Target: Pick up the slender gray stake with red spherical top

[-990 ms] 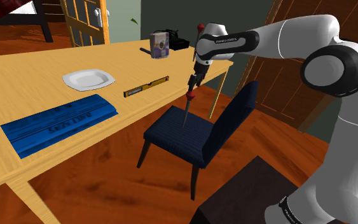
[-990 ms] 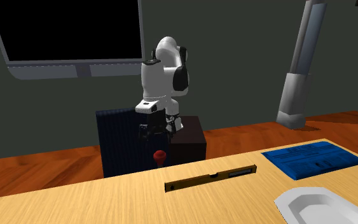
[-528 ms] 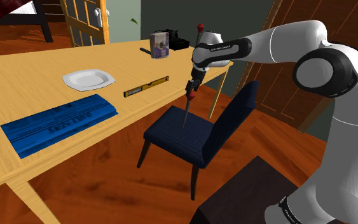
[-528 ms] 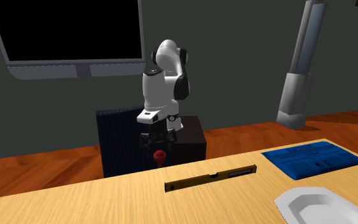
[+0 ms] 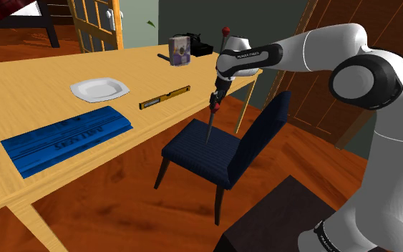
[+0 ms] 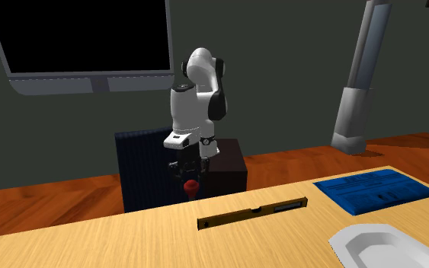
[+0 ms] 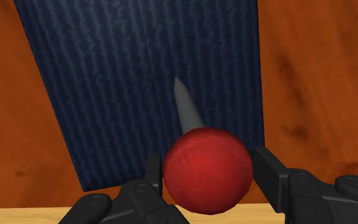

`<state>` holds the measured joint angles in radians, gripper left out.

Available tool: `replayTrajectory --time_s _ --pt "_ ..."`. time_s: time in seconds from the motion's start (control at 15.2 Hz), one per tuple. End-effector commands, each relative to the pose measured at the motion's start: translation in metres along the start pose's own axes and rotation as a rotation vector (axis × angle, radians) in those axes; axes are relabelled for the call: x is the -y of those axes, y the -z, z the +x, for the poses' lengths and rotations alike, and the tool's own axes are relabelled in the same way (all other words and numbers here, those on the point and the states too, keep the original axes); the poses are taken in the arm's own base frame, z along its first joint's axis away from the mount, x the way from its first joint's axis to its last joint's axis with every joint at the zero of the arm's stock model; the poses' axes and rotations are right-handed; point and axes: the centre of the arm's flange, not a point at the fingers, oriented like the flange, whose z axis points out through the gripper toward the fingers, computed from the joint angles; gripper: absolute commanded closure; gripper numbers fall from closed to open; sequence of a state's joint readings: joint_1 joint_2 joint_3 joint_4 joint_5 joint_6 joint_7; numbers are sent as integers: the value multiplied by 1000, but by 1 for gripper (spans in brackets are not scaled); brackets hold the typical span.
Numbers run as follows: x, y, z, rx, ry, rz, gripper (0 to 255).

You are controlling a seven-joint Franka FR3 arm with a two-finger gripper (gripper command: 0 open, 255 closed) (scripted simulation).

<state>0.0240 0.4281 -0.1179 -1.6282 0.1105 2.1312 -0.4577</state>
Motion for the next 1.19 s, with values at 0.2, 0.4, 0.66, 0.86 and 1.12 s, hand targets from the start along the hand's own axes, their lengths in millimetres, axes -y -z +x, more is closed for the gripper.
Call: replayTrajectory --time_s 0.2,0.4,0.66,0.86,1.12 --pt "0 4 0 1 0 1 255" --pt "1 20 1 1 0 1 255" --pt "1 41 3 1 0 1 255" --pt "1 56 4 1 0 1 255" --pt "1 77 6 1 0 1 255"
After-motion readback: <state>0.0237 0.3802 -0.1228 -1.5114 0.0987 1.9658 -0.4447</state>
